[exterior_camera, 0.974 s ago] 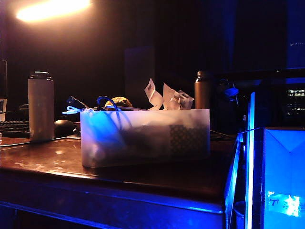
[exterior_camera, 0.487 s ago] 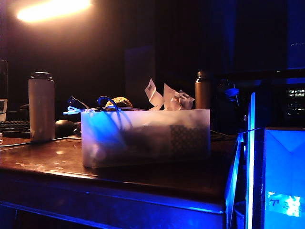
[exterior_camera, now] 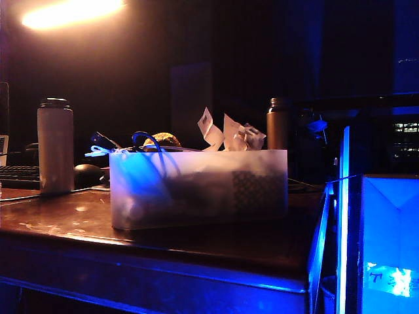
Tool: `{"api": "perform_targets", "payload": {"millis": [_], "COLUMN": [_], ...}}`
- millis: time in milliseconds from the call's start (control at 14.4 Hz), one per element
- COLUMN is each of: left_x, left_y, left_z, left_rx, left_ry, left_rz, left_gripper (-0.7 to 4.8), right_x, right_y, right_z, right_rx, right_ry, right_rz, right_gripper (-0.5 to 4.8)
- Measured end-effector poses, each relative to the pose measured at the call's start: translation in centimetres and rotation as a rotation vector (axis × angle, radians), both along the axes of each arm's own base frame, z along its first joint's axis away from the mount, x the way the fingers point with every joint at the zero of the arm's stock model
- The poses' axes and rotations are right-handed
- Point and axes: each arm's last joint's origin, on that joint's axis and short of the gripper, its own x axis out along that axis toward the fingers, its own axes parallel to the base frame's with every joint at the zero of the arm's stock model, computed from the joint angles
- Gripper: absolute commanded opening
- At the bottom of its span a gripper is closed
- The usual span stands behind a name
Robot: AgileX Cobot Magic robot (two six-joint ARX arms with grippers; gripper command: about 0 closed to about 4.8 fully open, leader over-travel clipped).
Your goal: Pick up the kiwi and place it into the translucent box.
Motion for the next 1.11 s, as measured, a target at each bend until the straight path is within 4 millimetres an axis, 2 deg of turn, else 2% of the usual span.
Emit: {"api": "perform_targets", "payload": {"millis": [139, 278, 418, 626, 696, 835, 1113], "left_x": [1.0, 1.3, 1.3, 1.3, 1.3, 1.3, 1.3], "left_y": [-0.3, -0.2, -0.2, -0.2, -0.1, 0.0, 0.2], "left_z": [-3.7, -5.6, -6.1, -6.8, -7.7, -8.7, -8.9], "left_rx": [0.002, 0.042, 0.094, 0.127, 0.144, 0.171, 0.194], "left_ry": [-0.021, -0.019, -0.038, -0.041, -0.019, 0.008, 0.008], "left_rz": [0.046, 0.134, 0.125, 0.119, 0.120, 0.147, 0.204], "left_gripper": [-0.03, -0.03, -0.03, -0.03, -0.03, -0.03, -0.03], "right_x": [0.3, 0.8, 1.1, 1.5, 1.5, 1.6, 1.6], "right_y": [0.1, 0.3, 0.4, 0.6, 0.6, 0.6, 0.6], "right_z": [-1.1, -2.9, -4.2, -7.3, -8.1, -8.1, -8.1], "right_rx": [-0.003, -0.010, 0.005, 0.018, 0.021, 0.025, 0.025], "right_ry": [0.033, 0.090, 0.131, 0.249, 0.269, 0.267, 0.266], "right_rz": [-0.009, -0.011, -0.016, -0.028, -0.031, -0.031, -0.031], "right_gripper": [-0.01, -0.01, -0.01, -0.01, -0.01, -0.01, -0.01]}}
